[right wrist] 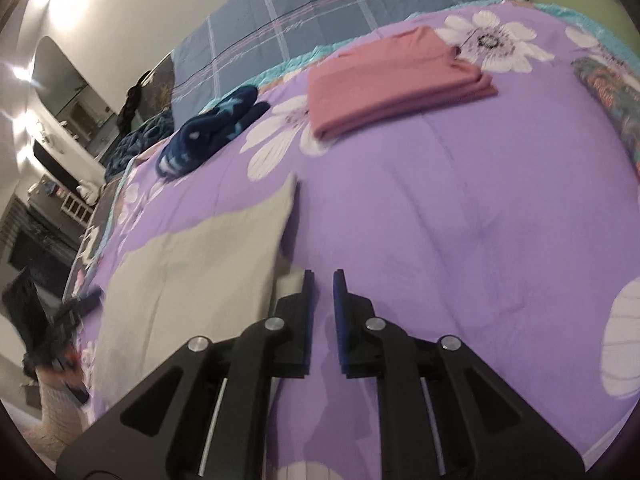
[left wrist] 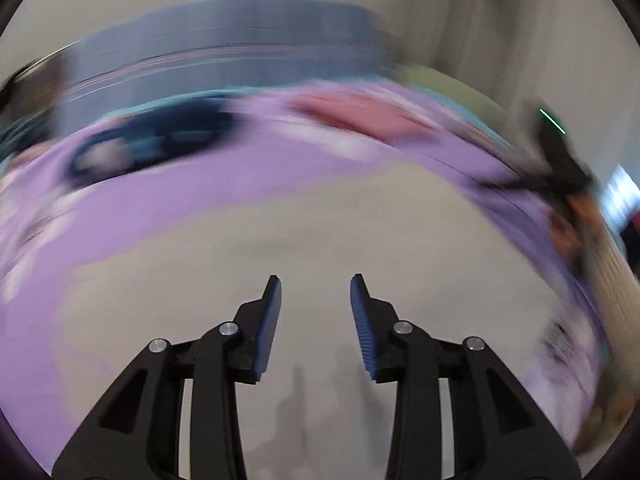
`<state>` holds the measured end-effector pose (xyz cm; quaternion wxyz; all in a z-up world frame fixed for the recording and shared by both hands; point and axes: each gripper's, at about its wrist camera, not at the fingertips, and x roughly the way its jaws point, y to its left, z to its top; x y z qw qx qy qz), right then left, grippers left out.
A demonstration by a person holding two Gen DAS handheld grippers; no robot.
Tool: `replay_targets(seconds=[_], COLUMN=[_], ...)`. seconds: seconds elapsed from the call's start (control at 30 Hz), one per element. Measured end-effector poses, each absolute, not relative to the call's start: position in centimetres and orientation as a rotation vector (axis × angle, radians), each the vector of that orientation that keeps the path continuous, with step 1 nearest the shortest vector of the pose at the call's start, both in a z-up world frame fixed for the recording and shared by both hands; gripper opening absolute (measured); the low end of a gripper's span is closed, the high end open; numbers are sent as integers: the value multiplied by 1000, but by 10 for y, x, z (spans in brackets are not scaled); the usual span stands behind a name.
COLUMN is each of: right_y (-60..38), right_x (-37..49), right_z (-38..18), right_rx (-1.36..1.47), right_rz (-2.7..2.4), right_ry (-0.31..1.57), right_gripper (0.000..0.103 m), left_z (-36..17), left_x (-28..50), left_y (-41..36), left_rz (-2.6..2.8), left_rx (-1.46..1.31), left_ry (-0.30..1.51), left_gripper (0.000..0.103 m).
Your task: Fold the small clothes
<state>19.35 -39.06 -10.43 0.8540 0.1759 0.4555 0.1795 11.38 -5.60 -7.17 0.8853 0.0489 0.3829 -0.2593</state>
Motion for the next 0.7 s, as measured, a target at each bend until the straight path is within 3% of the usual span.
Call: replay_targets(seconds=[0.07, 0.1, 0.13, 0.2, 0.47, 0.5, 0.53, 0.57, 0.6, 0.63, 0.7], right_y=[-389, -388, -387, -384, -365, -362, -361, -360, -361, -363, -365], right_x=[190, 189, 188, 188, 208, 213, 216, 218, 219, 217, 209], right_z=[-107, -109, -111, -114, -120, -122, -122, -120, -118, -110, -93], right_rx=[391, 397, 400, 395, 331, 328, 327, 330, 344, 363, 355], right_rz=[419, 434, 450, 472, 578, 583, 574, 563, 565, 571, 581], right_ry=[970, 977, 991, 1007, 1060, 1059, 1050, 1034, 1019, 969, 878], right_gripper=[11, 12, 17, 24, 31, 26, 6, 4, 4, 2, 2], left_z=[-83, -87, -92, -98, -121, -120, -119, -118, -117, -115, -108], left_x=[84, 74, 57, 36, 17, 19, 21, 22, 23, 26, 28], left_y=[-126, -146, -178, -213, -263, -263, -261, -260, -258, -258, -252], left_rz=[-699, -741, -797, -829, -763, -753, -740, -735, -736, -747, -776], left_rx=[195, 226, 285, 371, 538, 533, 524, 519, 513, 496, 446], left_ry=[812, 809, 791, 755, 744, 748, 747, 748, 752, 759, 763], left_gripper=[43, 51, 59, 63, 65, 64, 47, 34, 13, 4, 3])
